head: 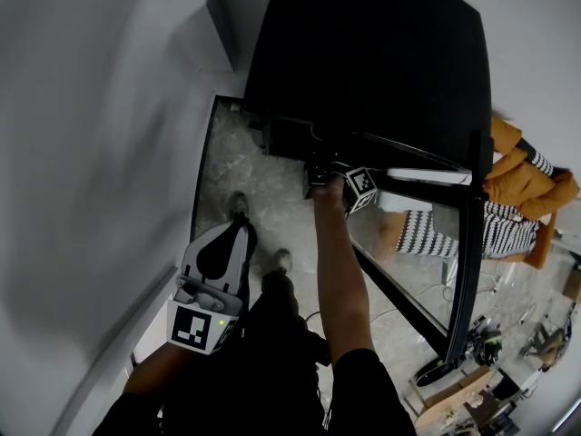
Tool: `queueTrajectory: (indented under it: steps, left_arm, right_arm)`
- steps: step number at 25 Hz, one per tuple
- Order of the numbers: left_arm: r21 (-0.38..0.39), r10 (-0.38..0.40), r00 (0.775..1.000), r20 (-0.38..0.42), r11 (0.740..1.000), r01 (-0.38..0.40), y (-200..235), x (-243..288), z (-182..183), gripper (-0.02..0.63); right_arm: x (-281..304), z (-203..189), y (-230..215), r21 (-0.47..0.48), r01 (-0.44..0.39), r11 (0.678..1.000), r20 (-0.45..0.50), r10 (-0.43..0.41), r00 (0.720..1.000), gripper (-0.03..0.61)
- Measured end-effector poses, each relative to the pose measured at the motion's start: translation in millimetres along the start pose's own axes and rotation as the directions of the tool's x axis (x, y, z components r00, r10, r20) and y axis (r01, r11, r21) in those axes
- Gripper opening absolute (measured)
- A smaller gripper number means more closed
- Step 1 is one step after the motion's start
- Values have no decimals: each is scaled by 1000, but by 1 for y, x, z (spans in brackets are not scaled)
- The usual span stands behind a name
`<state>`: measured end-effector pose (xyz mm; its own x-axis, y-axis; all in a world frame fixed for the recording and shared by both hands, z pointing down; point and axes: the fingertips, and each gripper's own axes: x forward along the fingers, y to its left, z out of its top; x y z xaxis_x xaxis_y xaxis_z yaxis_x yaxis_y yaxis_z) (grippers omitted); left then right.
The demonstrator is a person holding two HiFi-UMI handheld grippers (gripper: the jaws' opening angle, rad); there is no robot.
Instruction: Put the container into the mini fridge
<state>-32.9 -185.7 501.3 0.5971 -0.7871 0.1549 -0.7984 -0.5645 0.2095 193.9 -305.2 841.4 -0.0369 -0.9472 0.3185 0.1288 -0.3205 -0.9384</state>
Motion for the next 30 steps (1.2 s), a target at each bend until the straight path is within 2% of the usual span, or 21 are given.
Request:
queueTrajectory:
  steps: [12, 17, 22, 25, 30]
  left_arm:
    - [0, -2, 1000, 11, 1000, 2, -1, 2, 2, 5]
    - [3, -5, 1000, -25, 1000, 5, -1, 2, -6, 5]
    - [3, -2, 1000, -19, 1000, 2, 0, 3, -6, 5]
    - [-6, -9, 998, -55, 1000, 9, -2, 0, -14, 5]
    - [-3, -12, 1000, -9, 1000, 12, -3, 4, -3, 5]
  right_arm:
    - [4, 1, 1, 8, 1, 1000, -5, -1, 1000, 198]
    - [8, 4, 1, 16, -9, 1000, 3, 9, 1000, 201]
    - [11, 6, 6, 15, -30, 999, -1, 30, 1000, 249]
    - [12, 8, 8, 18, -38, 999, 5, 37, 999, 253]
    - [9, 11, 7, 14, -43, 999, 9, 43, 999, 259]
